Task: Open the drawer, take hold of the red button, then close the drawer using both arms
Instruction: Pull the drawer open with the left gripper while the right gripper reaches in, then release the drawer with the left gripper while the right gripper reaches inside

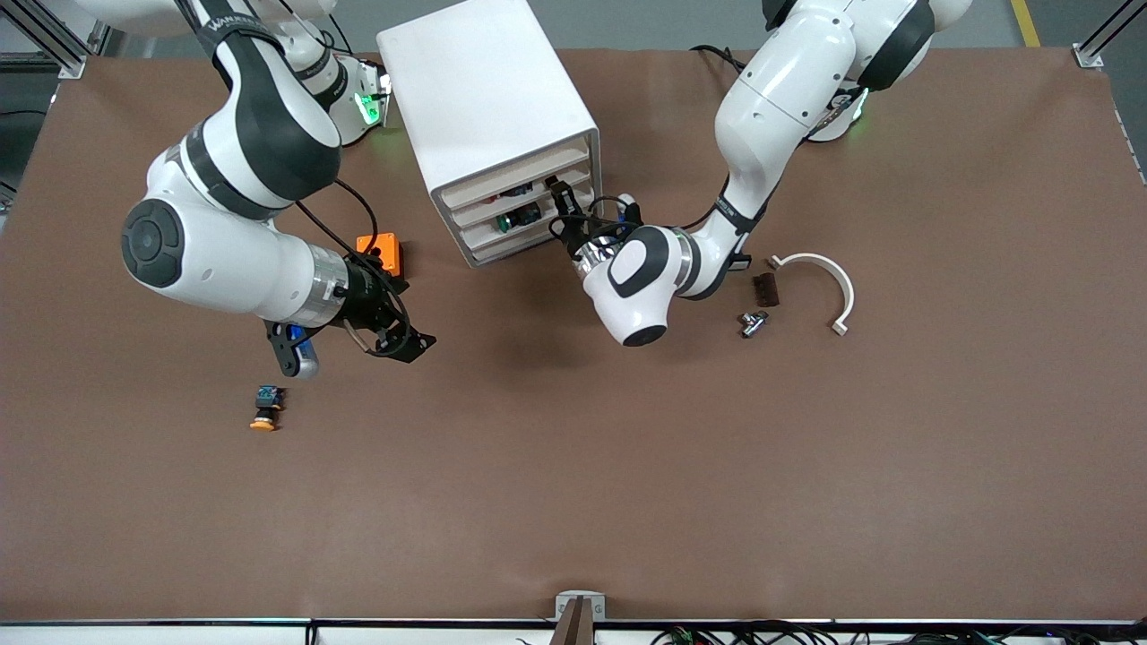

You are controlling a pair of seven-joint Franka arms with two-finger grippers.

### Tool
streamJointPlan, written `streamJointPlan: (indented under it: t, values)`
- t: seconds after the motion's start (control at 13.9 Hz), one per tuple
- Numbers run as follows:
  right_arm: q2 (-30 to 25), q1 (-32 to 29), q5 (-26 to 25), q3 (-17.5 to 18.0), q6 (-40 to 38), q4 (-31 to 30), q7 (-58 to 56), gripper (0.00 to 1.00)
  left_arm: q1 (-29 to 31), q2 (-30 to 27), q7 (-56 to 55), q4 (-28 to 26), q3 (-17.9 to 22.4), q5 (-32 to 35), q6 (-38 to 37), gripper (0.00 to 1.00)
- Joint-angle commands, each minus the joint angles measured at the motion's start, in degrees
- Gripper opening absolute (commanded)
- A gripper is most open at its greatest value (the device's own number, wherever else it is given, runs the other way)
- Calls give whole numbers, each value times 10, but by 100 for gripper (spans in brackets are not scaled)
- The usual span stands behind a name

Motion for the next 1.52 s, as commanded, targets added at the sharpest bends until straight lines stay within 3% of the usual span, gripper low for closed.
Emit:
streamJointPlan:
  t: [0.0,0.29,0.43,0.51,0.58,0.65,0.72,0.79,0.87,1.23,1.44]
  values:
    - [7,3,14,10,-2,11,10,99,27,4,8,30,9,-6,-6,1]
    - [7,27,12,9,15,4,36,99,50,5,76,69,59,-8,-1,2]
    - [10,44,9,10,31,-3,65,99,58,5,111,68,64,-8,20,3]
    - [14,47,7,20,40,-6,86,99,59,5,114,68,66,-7,30,8]
    - [18,46,4,34,48,-8,103,99,63,5,116,68,66,-8,38,22]
    - [18,47,-4,43,54,-17,116,99,69,4,116,68,67,-8,38,45]
    - [17,47,-20,56,63,-30,134,99,76,1,115,68,66,-6,38,74]
    - [15,47,-40,75,76,-48,152,99,80,-2,114,68,66,-4,36,93]
    - [14,46,-57,91,97,-69,175,99,86,-3,114,68,66,-4,35,99]
    - [9,48,-110,135,179,-153,229,99,134,-12,117,101,89,5,32,99]
    - [5,47,-149,162,221,-205,258,99,143,-27,166,110,107,83,32,99]
